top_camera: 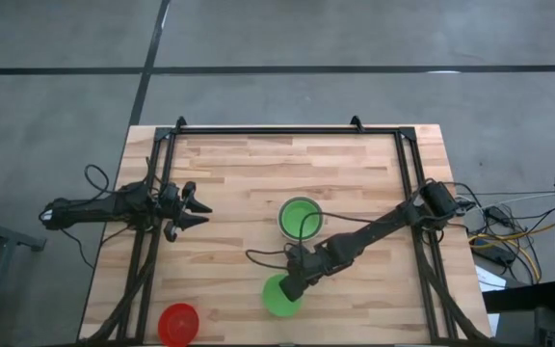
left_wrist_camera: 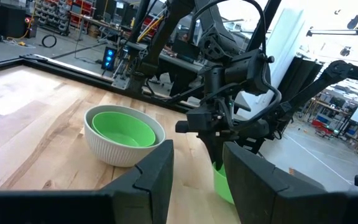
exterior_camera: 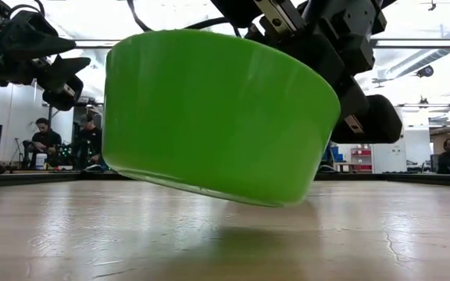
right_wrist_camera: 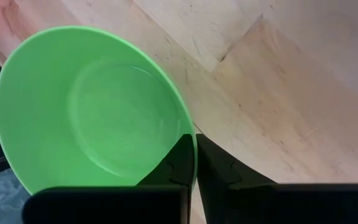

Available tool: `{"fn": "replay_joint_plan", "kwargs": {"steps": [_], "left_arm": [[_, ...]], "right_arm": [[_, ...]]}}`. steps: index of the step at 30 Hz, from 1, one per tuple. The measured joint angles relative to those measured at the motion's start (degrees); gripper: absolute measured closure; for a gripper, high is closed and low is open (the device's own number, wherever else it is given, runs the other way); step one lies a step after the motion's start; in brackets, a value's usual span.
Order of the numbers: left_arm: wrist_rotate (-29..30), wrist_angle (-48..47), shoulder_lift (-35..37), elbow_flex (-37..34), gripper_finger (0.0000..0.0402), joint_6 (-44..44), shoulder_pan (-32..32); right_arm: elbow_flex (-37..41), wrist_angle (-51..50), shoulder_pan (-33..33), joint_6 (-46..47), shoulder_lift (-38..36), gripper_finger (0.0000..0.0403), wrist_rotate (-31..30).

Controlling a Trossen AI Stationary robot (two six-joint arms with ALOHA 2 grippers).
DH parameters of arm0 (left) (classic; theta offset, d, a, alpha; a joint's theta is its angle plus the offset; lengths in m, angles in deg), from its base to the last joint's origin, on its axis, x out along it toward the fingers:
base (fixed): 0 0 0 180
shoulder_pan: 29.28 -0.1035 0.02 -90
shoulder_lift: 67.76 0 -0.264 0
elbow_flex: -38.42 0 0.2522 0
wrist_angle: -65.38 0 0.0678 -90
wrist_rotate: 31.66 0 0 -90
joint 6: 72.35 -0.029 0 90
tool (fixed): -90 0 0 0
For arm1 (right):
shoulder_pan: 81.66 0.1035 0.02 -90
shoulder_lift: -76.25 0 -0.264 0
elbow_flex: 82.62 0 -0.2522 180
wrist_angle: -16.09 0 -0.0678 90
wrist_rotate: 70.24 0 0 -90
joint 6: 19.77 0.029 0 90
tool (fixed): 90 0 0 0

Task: Nest bowls inside each other
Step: Stack the green bowl on top of the other green bowl

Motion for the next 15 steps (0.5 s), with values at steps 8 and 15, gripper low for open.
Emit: {"fn": "replay_joint_plan", "kwargs": {"steps": [8,15], "left_arm": [[0.01,0.0,-0.01,0.0,0.0257,0.01,-0.02],[0.0,0.0,-0.01,0.0,0.0257,0.01,-0.02]], "right_arm": [[0.0,0.0,0.0,0.0,-0.02,0.0394,0.02],[0.0,-0.62,0.0,-0.76,-1.45,0.0394,-1.06]]}}
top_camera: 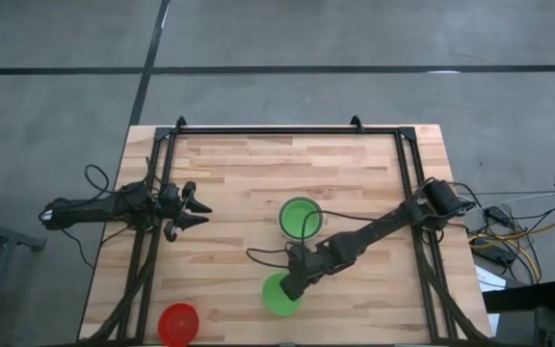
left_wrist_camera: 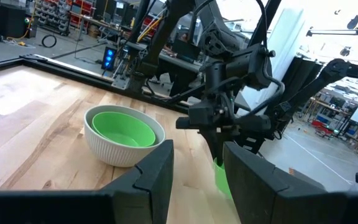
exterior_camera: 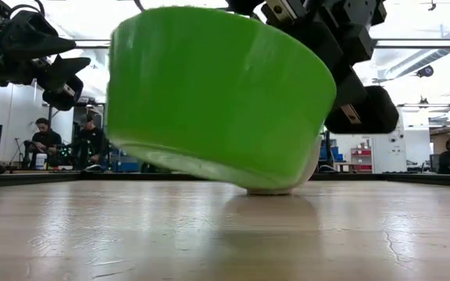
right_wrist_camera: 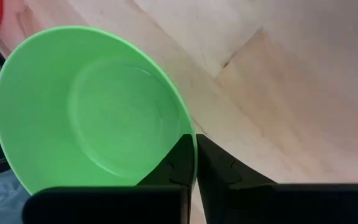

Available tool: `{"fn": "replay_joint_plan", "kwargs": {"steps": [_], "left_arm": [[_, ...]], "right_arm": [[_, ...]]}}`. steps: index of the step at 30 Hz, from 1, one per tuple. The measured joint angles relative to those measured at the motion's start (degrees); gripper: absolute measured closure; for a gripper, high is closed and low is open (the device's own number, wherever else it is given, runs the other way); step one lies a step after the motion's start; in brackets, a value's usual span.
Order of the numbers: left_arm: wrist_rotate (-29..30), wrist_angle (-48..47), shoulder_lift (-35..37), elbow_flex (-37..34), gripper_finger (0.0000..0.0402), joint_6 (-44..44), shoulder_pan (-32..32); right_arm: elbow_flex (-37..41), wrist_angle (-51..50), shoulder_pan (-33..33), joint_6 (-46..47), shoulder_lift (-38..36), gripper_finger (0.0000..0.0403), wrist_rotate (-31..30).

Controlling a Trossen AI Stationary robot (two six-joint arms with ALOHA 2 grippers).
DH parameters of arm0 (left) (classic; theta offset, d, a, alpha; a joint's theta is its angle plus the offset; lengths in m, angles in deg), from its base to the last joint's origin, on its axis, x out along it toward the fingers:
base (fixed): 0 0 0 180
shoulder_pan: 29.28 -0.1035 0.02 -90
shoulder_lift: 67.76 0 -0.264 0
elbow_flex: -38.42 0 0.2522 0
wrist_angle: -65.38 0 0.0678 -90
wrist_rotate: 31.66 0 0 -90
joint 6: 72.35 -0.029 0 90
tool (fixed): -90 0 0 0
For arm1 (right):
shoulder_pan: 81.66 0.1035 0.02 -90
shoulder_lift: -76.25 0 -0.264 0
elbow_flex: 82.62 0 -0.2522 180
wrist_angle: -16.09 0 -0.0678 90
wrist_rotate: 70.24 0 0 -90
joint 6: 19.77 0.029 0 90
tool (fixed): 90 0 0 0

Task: Nest bowls inside each other
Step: Stack the green bowl on top of the other green bowl

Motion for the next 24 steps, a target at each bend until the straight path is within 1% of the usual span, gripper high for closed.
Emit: {"fn": "replay_joint_plan", "kwargs": {"steps": [7,15,24], "left_arm": [[0.0,-0.02,-0.01,0.0,0.0257,-0.01,0.0],[0.02,-0.04,-0.01,0.0,0.0257,0.02,0.0],[0.02,-0.07,-0.08,0.0,0.0257,0.0,0.01]], "right_arm": [[-0.04,-4.98,-0.3,-1.01,-4.31,0.0394,-4.63],[-0.04,-10.51,-1.53,-2.94,-8.54,0.0394,-7.1],[-0.05,-15.72,-2.78,-6.47,-14.24,0.0394,-12.0]]}}
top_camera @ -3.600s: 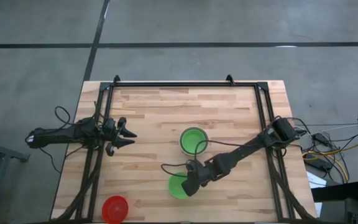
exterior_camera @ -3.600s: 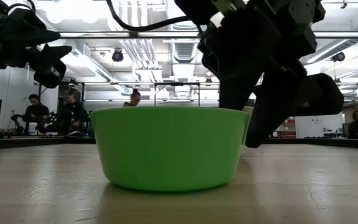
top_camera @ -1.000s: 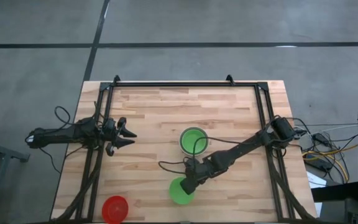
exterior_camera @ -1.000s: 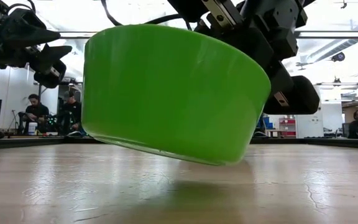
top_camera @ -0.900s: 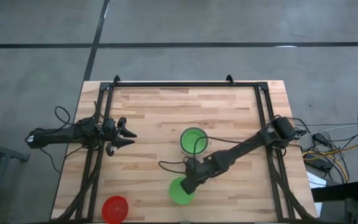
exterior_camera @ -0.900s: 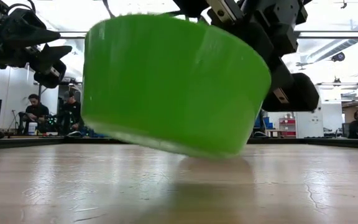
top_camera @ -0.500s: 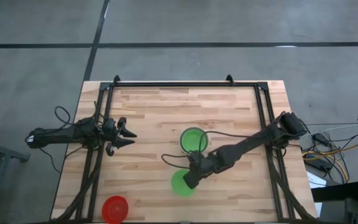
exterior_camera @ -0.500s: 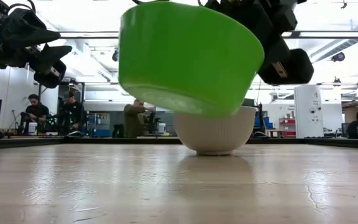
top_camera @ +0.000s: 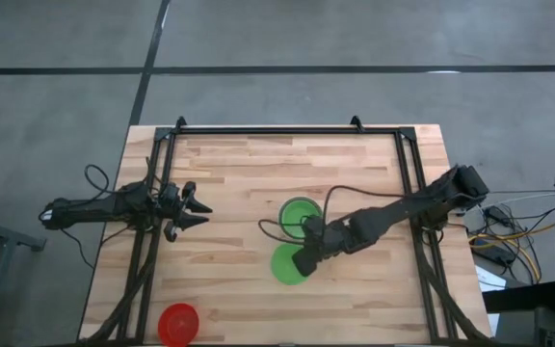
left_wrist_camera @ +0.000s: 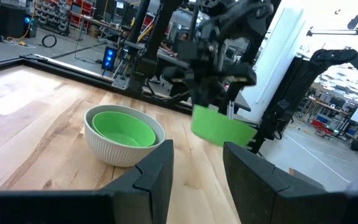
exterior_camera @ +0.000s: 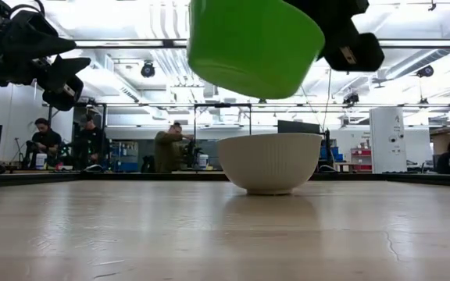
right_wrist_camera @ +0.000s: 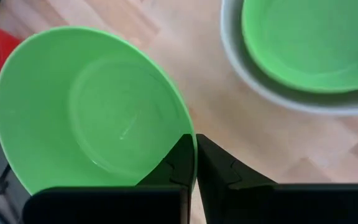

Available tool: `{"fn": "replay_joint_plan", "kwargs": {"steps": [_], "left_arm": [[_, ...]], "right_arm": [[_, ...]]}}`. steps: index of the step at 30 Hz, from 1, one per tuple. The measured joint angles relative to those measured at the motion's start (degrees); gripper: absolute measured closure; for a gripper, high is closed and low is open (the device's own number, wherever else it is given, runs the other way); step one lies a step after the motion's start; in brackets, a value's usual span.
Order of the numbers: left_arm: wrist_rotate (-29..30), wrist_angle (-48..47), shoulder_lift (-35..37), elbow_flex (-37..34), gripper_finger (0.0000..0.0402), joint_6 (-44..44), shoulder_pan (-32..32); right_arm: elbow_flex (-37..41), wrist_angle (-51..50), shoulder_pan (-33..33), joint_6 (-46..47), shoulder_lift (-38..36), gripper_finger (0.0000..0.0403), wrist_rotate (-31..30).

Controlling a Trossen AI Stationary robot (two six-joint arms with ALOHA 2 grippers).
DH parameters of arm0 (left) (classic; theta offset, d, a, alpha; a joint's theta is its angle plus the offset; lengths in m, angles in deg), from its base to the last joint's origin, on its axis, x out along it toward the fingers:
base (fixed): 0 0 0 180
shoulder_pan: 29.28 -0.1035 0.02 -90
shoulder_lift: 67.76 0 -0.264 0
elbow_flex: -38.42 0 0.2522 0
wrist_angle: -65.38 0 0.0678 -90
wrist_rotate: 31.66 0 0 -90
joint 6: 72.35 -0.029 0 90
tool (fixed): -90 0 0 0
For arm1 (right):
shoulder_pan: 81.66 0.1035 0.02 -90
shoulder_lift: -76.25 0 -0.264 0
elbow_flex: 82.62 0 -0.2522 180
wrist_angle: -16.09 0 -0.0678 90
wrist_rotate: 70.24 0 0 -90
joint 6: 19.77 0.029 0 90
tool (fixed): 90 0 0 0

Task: Nest bowls inside each other
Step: Stack the green bowl on top of the other green bowl

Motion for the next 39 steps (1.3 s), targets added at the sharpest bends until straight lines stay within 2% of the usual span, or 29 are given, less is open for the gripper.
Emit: {"fn": "replay_joint_plan", "kwargs": {"steps": [19,27,39], "left_arm": [[0.13,-0.02,-0.15,0.0,0.0257,-0.01,-0.01],[0.17,-0.04,-0.15,0.0,0.0257,-0.01,0.0],[0.16,-0.04,-0.15,0.0,0.0257,-0.01,0.01]], "right_arm": [[0.03,-10.9,-2.97,-10.36,-11.48,0.0394,-3.93],[0.05,-11.05,-3.68,-17.08,-15.39,0.0394,-4.33],[0.16,-11.96,-6.95,-22.23,-17.21,0.0394,-3.55]]}}
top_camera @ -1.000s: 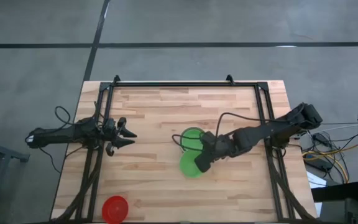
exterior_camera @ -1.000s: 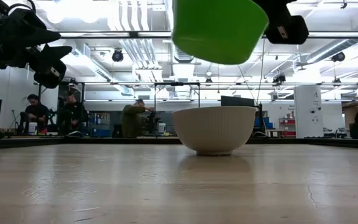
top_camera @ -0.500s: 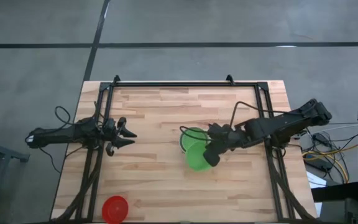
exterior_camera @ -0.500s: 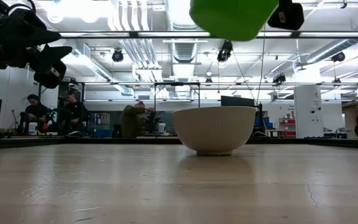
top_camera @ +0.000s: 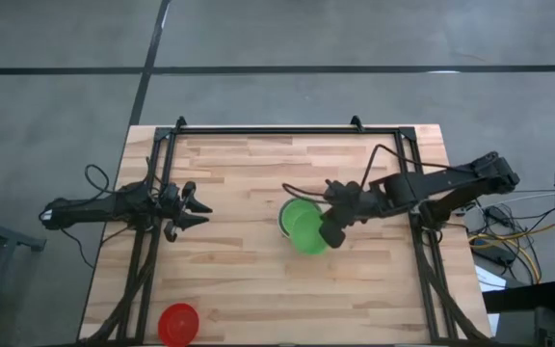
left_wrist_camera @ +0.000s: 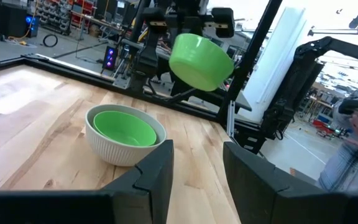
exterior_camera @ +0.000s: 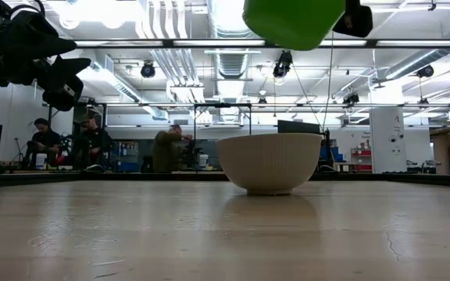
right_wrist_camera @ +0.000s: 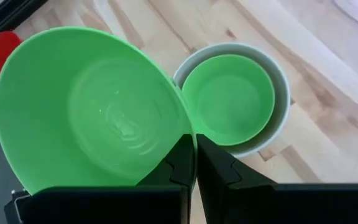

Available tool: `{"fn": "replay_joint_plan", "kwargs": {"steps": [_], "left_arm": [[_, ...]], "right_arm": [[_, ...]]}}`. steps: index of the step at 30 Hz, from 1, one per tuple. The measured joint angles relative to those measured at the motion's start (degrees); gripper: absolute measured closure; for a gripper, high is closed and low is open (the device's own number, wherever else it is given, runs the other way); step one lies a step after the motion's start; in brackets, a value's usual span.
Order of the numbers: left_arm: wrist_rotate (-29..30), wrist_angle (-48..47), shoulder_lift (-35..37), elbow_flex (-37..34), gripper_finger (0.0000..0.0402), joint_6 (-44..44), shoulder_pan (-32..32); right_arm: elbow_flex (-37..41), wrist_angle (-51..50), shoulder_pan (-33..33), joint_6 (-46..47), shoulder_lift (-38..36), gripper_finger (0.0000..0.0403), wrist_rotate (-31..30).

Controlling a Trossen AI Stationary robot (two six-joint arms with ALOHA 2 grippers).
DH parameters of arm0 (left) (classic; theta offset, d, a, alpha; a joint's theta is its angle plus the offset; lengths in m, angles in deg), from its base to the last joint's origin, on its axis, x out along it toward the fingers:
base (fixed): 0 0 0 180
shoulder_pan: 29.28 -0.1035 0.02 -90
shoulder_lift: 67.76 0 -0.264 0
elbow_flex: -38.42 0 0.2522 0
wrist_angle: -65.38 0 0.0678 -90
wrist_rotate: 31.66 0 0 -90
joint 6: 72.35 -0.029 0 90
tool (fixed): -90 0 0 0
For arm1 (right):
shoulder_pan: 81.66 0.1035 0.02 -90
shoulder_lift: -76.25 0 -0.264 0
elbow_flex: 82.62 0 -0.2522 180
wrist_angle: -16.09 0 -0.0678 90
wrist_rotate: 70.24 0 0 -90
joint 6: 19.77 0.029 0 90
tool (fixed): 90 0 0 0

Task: Nest bowls inside each other
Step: Stack the green bowl on top of the other green bowl

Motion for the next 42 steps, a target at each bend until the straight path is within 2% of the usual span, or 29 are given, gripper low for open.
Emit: {"fn": "replay_joint_plan", "kwargs": {"steps": [14,23,30,42], "left_arm": [[0.0,0.01,0.0,0.0,0.0257,0.0,0.0],[0.01,0.01,0.0,0.01,0.0257,0.0,-0.01],[0.02,0.0,0.0,0.01,0.0257,0.0,-0.01],[0.02,0.02,0.0,0.0,0.0257,0.0,-0.01]], "right_arm": [[0.22,5.38,-8.95,-2.43,1.16,0.0394,3.5],[1.51,6.61,-11.94,-2.23,1.52,0.0394,4.72],[5.3,9.53,-12.41,-0.88,1.52,0.0394,5.44],[12.38,14.5,-15.17,3.9,1.47,0.0394,10.55]]}}
